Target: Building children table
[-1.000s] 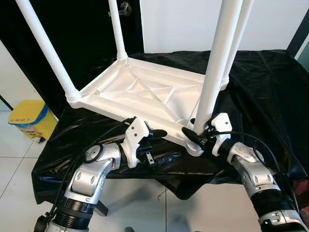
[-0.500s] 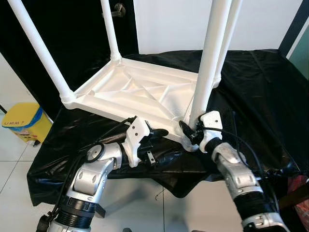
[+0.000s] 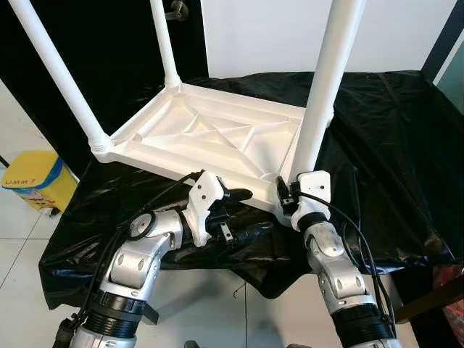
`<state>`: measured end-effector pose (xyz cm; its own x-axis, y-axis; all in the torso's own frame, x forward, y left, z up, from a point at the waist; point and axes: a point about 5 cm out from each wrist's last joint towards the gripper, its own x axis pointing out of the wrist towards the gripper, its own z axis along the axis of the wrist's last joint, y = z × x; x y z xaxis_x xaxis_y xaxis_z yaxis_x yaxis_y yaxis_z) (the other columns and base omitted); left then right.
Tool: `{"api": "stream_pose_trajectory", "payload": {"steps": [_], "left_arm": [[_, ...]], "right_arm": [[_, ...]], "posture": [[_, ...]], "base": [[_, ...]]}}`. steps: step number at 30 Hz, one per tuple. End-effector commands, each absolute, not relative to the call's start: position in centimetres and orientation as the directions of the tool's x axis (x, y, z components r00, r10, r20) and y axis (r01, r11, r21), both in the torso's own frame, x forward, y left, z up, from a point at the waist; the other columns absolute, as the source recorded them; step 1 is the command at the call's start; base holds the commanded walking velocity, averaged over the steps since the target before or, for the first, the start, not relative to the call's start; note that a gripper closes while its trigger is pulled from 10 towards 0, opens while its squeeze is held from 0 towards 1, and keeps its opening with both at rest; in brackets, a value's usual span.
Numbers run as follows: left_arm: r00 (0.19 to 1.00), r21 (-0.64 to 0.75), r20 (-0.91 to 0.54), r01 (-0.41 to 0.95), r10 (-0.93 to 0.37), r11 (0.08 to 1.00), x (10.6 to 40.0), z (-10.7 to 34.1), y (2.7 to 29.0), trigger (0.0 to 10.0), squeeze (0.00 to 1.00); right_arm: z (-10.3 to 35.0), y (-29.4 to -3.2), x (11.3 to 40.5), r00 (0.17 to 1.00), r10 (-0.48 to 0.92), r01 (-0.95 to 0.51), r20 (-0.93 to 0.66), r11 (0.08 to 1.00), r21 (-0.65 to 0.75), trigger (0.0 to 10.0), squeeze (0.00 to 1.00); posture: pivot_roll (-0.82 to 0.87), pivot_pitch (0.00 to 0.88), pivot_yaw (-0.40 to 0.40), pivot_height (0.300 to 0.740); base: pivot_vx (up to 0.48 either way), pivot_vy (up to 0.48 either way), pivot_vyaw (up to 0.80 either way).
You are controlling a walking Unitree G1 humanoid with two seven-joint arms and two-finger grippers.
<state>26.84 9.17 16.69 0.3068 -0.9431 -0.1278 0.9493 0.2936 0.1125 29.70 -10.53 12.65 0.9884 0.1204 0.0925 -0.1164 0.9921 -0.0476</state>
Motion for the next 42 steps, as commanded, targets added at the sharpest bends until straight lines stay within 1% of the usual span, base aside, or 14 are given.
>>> {"api": "stream_pose_trajectory", "payload": {"steps": [1,6,7,18,20,21,27,35,36,37,38,39,40,42], "left_arm": [[0.372,0.118,-0.124,0.926,-0.92,0.359,27.2,16.5,9.3,10.0,0.0],[0.37,0.117,-0.122,0.927,-0.921,0.357,27.2,16.6,9.2,10.0,0.0],[0.366,0.117,-0.124,0.929,-0.923,0.352,27.2,16.6,9.1,10.0,0.0],[0.338,0.118,-0.14,0.939,-0.931,0.323,26.8,16.5,9.2,10.0,0.0],[0.33,0.118,-0.146,0.942,-0.933,0.315,26.7,16.5,9.2,10.0,0.0],[0.322,0.118,-0.152,0.945,-0.935,0.306,26.5,16.4,9.2,10.0,0.0],[0.309,0.12,-0.158,0.949,-0.938,0.293,26.2,16.4,9.1,10.0,0.0],[0.322,0.124,-0.157,0.944,-0.934,0.305,26.1,16.6,9.2,10.0,0.0],[0.326,0.124,-0.157,0.943,-0.932,0.309,26.0,16.6,9.3,10.0,0.0],[0.326,0.124,-0.157,0.943,-0.932,0.309,26.0,16.6,9.3,10.0,0.0],[0.33,0.123,-0.156,0.942,-0.931,0.313,25.9,16.6,9.3,10.0,0.0],[0.33,0.123,-0.156,0.942,-0.931,0.313,25.9,16.6,9.3,10.0,0.0],[0.335,0.124,-0.154,0.94,-0.93,0.318,25.8,16.6,9.3,10.0,0.0],[0.35,0.126,-0.152,0.934,-0.924,0.334,25.9,16.7,9.5,10.0,0.0]], "right_arm": [[12.6,-10.7,29.6,0.991,0.096,-0.091,0.093,0.994,-0.063,10.0,0.0],[12.9,-10.8,29.3,0.988,0.1,-0.092,0.118,0.993,-0.071,10.0,0.0],[13.2,-11.0,29.1,0.983,0.115,-0.108,0.14,0.992,-0.061,10.0,1.0],[14.4,-13.1,27.4,0.946,0.253,-0.25,0.201,0.967,-0.041,10.0,1.0],[14.4,-13.9,27.0,0.924,0.33,-0.326,0.191,0.944,-0.051,10.0,1.0],[14.4,-14.6,26.8,0.889,0.424,-0.418,0.171,0.905,-0.076,10.0,0.0],[14.5,-15.6,27.8,0.789,0.608,-0.597,0.09,0.793,-0.122,10.0,0.0],[14.1,-15.7,30.3,0.739,0.673,-0.661,0.019,0.73,-0.175,10.0,0.0],[14.0,-15.8,30.7,0.733,0.681,-0.669,0.008,0.722,-0.175,8.5,0.0],[14.0,-15.8,30.7,0.733,0.681,-0.669,0.008,0.722,-0.175,8.5,0.0],[14.0,-15.8,30.9,0.726,0.688,-0.677,-0.001,0.715,-0.175,4.6,0.0],[14.0,-15.8,30.9,0.726,0.688,-0.677,-0.001,0.715,-0.175,4.6,0.0],[13.9,-15.9,31.1,0.721,0.693,-0.683,-0.008,0.709,-0.177,0.0,0.0],[13.9,-16.1,31.3,0.706,0.708,-0.7,-0.02,0.693,-0.174,0.0,0.0]], "posture": [[-0.19,0.043,0.037,0.74],[-0.19,0.045,0.042,0.74],[-0.19,0.046,0.048,0.74],[-0.2,0.044,0.063,0.74],[-0.2,0.046,0.066,0.74],[-0.19,0.047,0.068,0.74],[-0.18,0.043,0.071,0.74],[-0.14,0.039,0.064,0.74],[-0.12,0.037,0.059,0.74],[-0.12,0.037,0.059,0.74],[-0.11,0.037,0.054,0.74],[-0.11,0.037,0.054,0.74],[-0.11,0.037,0.047,0.74],[-0.1,0.037,0.037,0.74]], "base": [[0.0,0.0,0.0],[0.0,0.0,0.0],[0.0,0.0,0.0],[0.0,0.0,0.0],[0.0,0.0,0.0],[0.0,0.0,0.0],[0.0,0.0,0.0],[0.0,0.0,0.0],[0.0,0.0,0.0],[0.0,0.0,0.0],[0.0,0.0,0.0],[0.0,0.0,0.0],[0.0,0.0,0.0],[0.0,0.0,0.0]]}}
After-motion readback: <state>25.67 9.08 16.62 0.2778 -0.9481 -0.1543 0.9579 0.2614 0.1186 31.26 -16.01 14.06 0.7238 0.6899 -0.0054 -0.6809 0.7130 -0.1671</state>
